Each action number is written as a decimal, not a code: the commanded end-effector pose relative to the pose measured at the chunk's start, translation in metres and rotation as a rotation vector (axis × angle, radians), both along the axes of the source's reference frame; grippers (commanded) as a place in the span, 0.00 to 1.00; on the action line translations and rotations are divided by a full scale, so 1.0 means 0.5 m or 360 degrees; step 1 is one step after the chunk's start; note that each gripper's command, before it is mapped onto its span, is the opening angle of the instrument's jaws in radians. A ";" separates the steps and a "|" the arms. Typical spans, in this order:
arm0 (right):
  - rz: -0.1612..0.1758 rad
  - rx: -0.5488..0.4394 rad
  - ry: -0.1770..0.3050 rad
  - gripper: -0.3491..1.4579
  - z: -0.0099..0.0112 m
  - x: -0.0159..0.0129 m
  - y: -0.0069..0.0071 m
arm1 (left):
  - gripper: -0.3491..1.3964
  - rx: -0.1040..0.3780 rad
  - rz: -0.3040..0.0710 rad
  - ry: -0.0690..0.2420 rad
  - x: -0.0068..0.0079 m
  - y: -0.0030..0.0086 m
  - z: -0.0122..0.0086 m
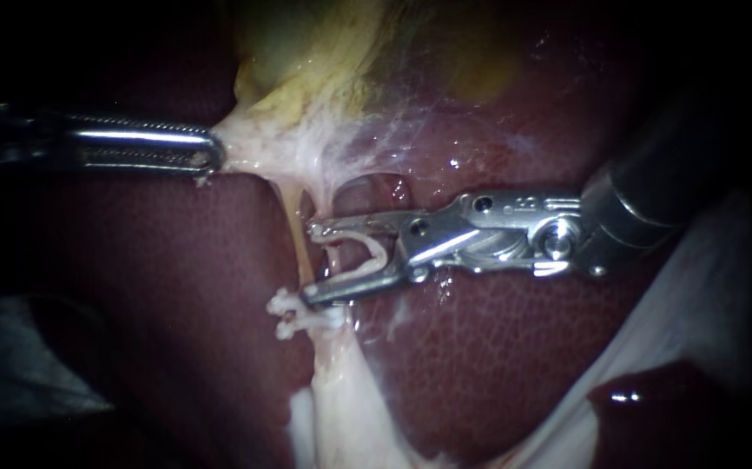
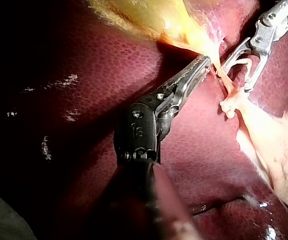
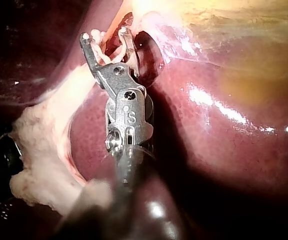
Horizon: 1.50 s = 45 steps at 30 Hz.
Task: Clipping third clip left tube
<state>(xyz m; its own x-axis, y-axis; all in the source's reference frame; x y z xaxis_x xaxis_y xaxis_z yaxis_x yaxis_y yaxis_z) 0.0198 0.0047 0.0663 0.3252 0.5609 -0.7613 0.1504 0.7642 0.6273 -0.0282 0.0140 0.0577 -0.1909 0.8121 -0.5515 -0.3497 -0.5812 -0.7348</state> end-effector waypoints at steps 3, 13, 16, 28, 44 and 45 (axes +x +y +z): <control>0.0011 0.0041 0.0050 0.47 0.0002 0.0016 0.0003 | 0.00 0.0000 -0.0001 0.0001 -0.0002 0.0000 0.0000; 0.0017 0.0107 0.0175 0.47 -0.0012 0.0055 0.0003 | 0.00 0.0000 -0.0003 0.0002 -0.0004 0.0000 0.0000; 0.0016 0.0111 0.0178 0.46 -0.0026 0.0056 0.0004 | 0.00 0.0000 -0.0003 0.0002 -0.0005 0.0000 0.0000; 0.0014 0.0151 0.0181 0.34 -0.0092 0.0046 0.0017 | 0.00 0.0000 -0.0003 0.0002 -0.0005 0.0000 0.0001; 0.0002 0.0270 0.0143 0.00 -0.0082 0.0032 0.0012 | 0.00 -0.0001 -0.0004 0.0002 -0.0007 0.0000 0.0002; 0.0000 0.0270 0.0144 0.00 -0.0081 0.0032 0.0012 | 0.00 -0.0001 -0.0004 0.0002 -0.0008 0.0000 0.0002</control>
